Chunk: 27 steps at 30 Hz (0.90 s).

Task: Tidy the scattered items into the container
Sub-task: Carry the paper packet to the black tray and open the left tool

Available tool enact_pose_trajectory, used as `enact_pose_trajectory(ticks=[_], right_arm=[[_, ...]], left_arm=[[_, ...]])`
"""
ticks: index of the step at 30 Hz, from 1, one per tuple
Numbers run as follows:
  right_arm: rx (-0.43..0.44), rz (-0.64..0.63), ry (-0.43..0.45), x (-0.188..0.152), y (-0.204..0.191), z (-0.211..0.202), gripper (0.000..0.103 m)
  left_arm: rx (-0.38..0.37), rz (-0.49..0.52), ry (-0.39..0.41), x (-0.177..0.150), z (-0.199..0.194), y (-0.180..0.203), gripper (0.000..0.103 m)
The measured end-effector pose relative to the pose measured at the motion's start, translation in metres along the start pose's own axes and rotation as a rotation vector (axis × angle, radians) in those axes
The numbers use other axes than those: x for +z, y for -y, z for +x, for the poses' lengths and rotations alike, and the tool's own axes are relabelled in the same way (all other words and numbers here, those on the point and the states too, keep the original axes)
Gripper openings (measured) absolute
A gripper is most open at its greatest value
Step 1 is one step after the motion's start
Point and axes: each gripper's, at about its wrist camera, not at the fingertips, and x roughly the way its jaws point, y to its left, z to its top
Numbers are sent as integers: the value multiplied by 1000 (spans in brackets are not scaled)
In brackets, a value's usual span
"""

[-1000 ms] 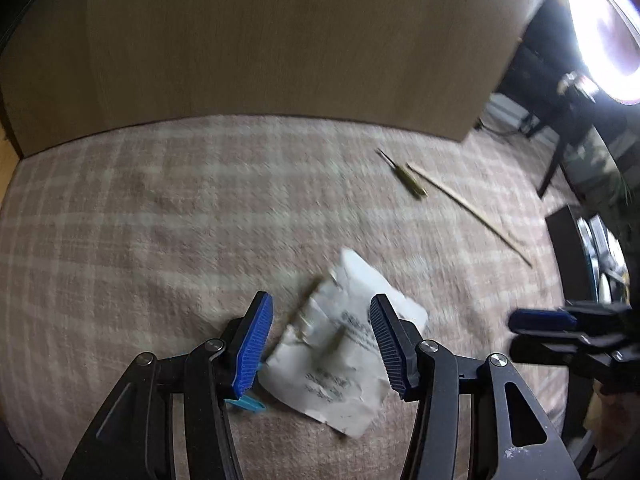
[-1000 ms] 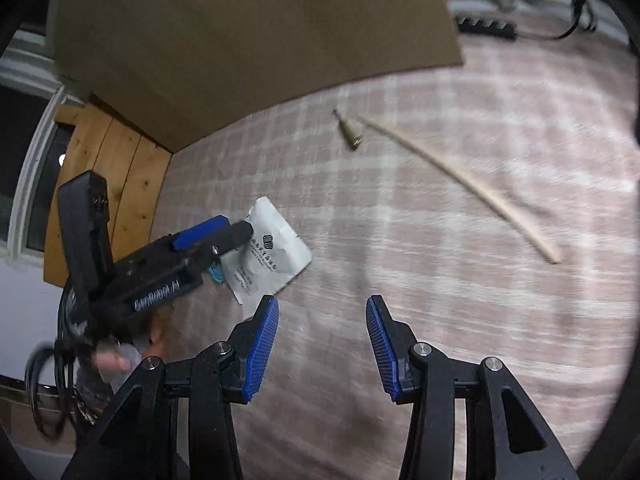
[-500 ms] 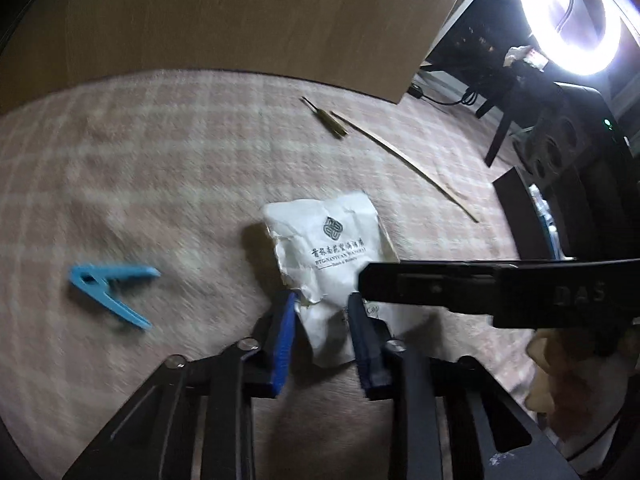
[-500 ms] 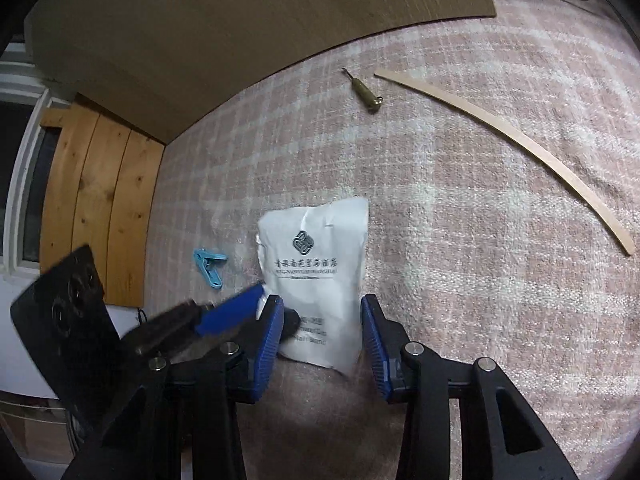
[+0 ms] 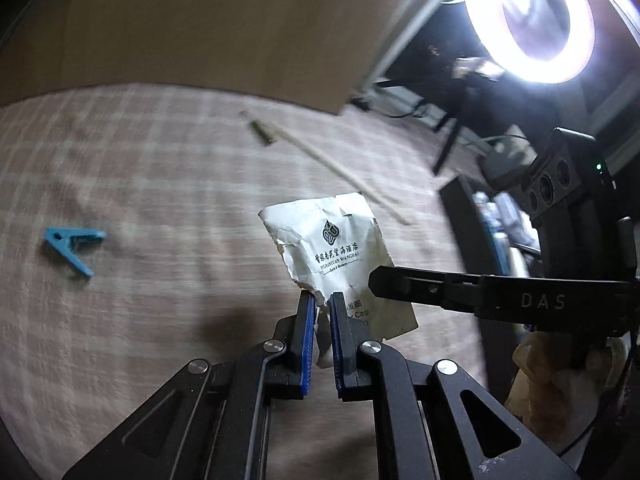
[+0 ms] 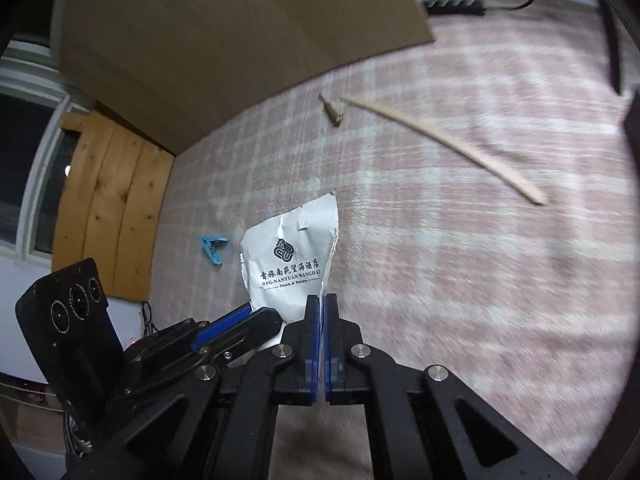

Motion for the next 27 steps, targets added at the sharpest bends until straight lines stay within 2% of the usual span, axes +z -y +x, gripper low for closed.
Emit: enact_pose_trajectory(ticks=[5,15,22,27], right_arm=[[0,19,77,-15,15,-55,2],[-24,136,263,-52,87,-182,2],[-99,218,361,-88,144,-261,2],[-154,275,399,-101,176,-289,2]], left_arm=[[-48,94,18,7,-8,59,8],[-176,308,-16,9,13,204,8],[-257,456,-49,-5,35,307,8],[-285,518,-79,-17,54,362,8]])
